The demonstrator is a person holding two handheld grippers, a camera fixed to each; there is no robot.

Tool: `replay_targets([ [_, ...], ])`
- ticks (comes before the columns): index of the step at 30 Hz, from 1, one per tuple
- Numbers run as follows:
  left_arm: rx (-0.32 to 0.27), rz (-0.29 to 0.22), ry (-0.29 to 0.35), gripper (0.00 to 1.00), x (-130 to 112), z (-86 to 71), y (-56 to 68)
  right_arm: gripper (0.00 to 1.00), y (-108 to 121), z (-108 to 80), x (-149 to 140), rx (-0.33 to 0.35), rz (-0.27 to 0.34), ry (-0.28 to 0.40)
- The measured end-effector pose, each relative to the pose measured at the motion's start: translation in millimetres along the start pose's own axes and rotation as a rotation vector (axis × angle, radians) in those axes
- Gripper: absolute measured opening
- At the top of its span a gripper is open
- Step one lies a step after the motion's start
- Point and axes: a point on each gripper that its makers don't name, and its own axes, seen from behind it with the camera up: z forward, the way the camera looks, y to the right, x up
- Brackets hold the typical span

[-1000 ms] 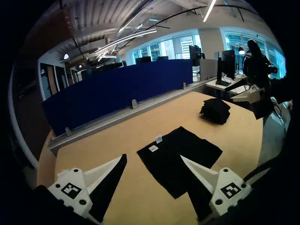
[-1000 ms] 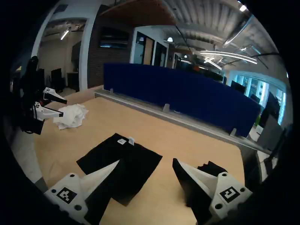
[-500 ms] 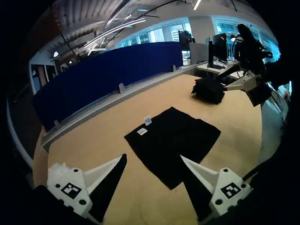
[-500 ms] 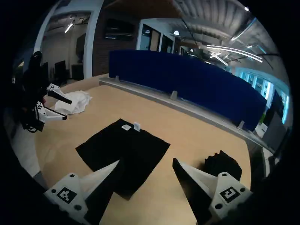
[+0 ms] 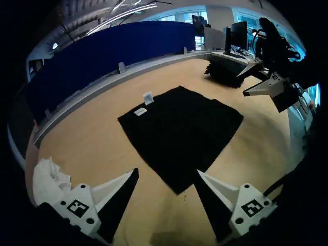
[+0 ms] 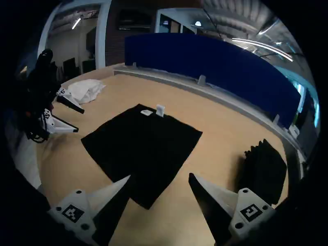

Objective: Fold towel

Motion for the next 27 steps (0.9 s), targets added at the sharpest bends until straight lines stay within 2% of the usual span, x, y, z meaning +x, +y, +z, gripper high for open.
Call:
replay_targets([
  [8,-0.057,-0.031,-0.085,0.95,-26.2,15.9,12.2,1.0,-11.9,17.9,-42.5,0.042,0.022,-0.096],
  [14,-0.081,-0.058,-0.12,0.95,-35.6,25.7,16.9,0.99,-14.8,25.9,-60.5,0.05,0.031,-0.133],
  [20,-0.082,-0.032,-0.135,0.94,-41.5,32.3,17.9,0.96,-17.4,29.9,-75.6,0.057,0.025,-0.166],
  [25,-0.089,-0.016,-0.144,0.9,-47.2,32.9,23.8,0.88,-17.8,30.3,-84.5,0.056,0.02,-0.184],
  [27,-0.091,-0.023,-0.145,0.84,-47.5,32.1,25.9,0.81,-18.8,30.1,-86.4,0.061,0.025,-0.189],
])
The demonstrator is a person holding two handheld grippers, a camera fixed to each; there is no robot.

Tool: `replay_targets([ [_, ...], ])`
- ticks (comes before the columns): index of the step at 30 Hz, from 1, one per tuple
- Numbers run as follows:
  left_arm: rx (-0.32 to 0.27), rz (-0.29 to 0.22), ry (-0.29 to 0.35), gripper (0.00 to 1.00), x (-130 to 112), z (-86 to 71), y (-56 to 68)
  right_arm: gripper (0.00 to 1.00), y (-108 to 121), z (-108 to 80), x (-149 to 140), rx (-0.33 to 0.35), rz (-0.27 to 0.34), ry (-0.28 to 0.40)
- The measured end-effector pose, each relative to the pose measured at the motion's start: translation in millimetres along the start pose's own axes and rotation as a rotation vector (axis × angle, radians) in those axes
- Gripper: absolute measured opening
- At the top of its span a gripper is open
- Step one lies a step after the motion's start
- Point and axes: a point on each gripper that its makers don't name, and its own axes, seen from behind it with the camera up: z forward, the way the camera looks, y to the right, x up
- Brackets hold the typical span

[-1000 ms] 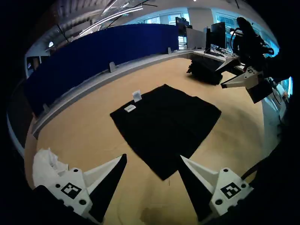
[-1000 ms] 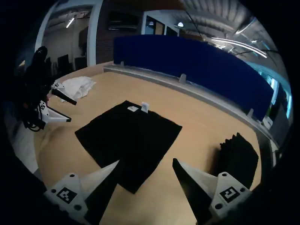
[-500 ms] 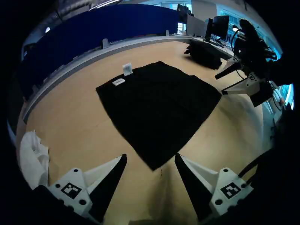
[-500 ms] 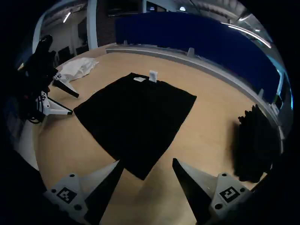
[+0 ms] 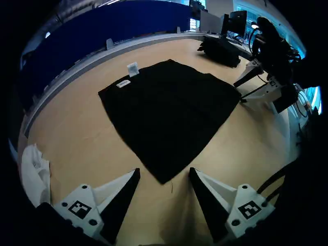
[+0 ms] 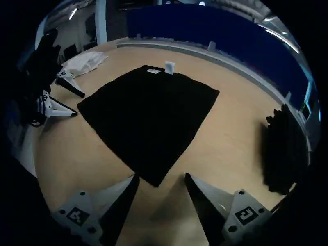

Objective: Fold towel

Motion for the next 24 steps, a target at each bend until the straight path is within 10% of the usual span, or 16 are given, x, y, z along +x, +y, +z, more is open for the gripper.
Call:
replay_targets([
  [14,-0.001,-0.026,-0.007,0.64,0.7,0.5,6.3,0.36,-4.1,-0.1,0.2,0.006,0.004,0.001],
  [24,0.023,-0.033,-0.01,0.2,0.6,3.2,3.3,0.19,-2.7,-1.0,-1.3,-0.006,0.004,-0.006],
])
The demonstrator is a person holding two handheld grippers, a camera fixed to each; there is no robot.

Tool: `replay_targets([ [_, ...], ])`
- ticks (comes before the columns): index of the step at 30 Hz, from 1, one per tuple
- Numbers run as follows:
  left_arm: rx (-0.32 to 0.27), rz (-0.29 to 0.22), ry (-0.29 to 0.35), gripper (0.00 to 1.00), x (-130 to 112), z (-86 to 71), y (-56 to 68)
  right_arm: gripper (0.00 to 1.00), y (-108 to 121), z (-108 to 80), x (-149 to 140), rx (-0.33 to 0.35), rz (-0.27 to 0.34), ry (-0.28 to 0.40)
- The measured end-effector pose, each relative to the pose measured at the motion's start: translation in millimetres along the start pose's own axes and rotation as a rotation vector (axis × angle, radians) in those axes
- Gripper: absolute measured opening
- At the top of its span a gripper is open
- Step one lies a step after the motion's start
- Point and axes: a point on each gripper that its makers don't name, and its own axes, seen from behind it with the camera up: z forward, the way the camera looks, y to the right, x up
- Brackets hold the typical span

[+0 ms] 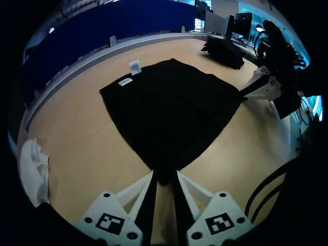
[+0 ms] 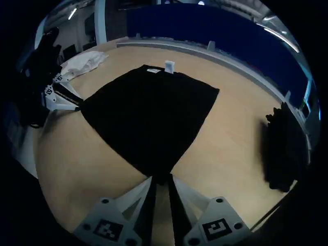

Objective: Fold towel

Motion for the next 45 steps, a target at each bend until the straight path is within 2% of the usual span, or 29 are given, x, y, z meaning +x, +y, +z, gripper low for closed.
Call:
replay_targets([
  [11,0.013,0.029,-0.016,0.12,1.0,-0.2,2.5,0.15,0.6,-6.2,8.1,0.006,0.014,0.012],
  [23,0.023,-0.003,0.006,0.12,18.3,-11.1,5.7,0.15,1.4,-21.3,20.1,0.014,0.043,0.042],
  [32,0.031,-0.011,0.011,0.12,33.9,-42.0,9.3,0.15,-0.7,-48.1,36.3,0.018,0.054,0.066],
  [45,0.046,-0.057,0.006,0.12,50.0,-89.3,20.2,0.14,-12.4,-95.2,57.4,0.029,0.068,0.074],
])
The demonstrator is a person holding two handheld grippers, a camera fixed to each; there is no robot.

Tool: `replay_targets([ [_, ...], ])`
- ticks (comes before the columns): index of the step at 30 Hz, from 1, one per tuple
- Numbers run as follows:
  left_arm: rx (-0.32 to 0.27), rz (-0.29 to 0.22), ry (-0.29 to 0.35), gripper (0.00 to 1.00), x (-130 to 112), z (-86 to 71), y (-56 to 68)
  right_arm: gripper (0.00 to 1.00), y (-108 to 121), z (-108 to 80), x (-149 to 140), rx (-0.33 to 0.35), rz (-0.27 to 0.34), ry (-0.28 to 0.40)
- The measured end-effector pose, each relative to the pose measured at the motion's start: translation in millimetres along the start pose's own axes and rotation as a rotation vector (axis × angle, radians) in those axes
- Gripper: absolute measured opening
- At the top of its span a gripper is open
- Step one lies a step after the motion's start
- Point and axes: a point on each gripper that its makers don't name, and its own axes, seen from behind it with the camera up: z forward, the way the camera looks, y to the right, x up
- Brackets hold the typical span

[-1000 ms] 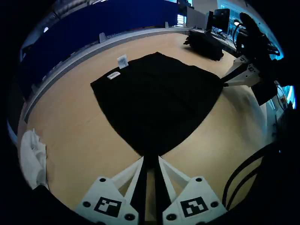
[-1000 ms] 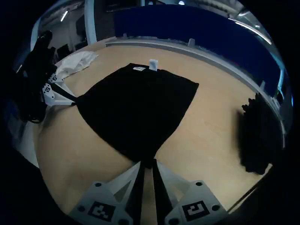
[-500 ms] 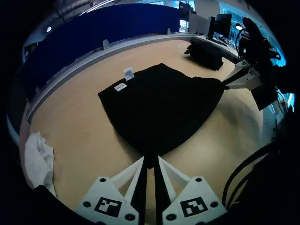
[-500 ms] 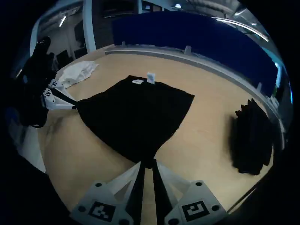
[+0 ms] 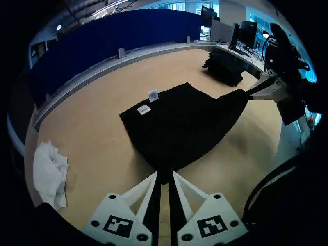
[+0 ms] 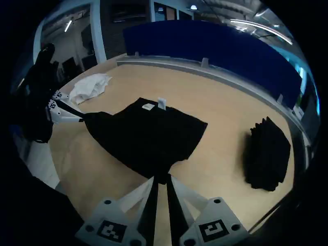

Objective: Fold towel

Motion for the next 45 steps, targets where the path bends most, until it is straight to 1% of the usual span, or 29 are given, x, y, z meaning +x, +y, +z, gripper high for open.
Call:
replay_targets([
  [5,-0.004,-0.02,0.0,0.12,5.2,-16.2,3.5,0.14,-3.9,-15.0,8.4,0.003,0.006,0.007],
  [8,-0.008,-0.029,0.0,0.12,6.4,-22.3,6.0,0.14,-6.0,-20.6,9.0,0.004,0.006,0.003],
  [11,-0.01,-0.029,-0.002,0.12,5.8,-24.2,7.5,0.14,-8.0,-23.0,7.1,0.007,0.007,-0.003],
  [14,-0.006,-0.025,-0.012,0.12,3.9,-23.2,6.3,0.14,-8.9,-22.0,5.4,0.01,0.011,-0.009],
  [20,-0.011,-0.03,-0.025,0.12,6.3,-16.0,1.7,0.14,-2.0,-15.7,11.5,0.002,0.016,-0.014],
  [23,-0.01,-0.037,-0.034,0.11,10.4,-9.9,-5.1,0.14,3.8,-9.6,17.5,0.001,0.019,-0.018],
  [26,-0.006,-0.038,-0.038,0.11,18.1,0.7,-14.4,0.14,10.3,-1.5,24.9,0.001,0.019,-0.019],
  [33,-0.006,-0.016,-0.052,0.11,36.0,33.7,-34.5,0.14,32.6,25.0,42.2,-0.004,0.024,-0.027],
  [38,-0.022,-0.025,-0.086,0.12,36.1,54.4,-43.4,0.14,48.5,46.4,49.1,-0.004,0.04,-0.047],
  [41,-0.026,-0.022,-0.108,0.12,32.8,66.6,-49.5,0.14,55.0,59.4,48.0,-0.001,0.055,-0.061],
  [45,-0.023,-0.013,-0.123,0.12,33.1,78.4,-55.2,0.14,60.5,71.9,43.8,-0.004,0.074,-0.08],
])
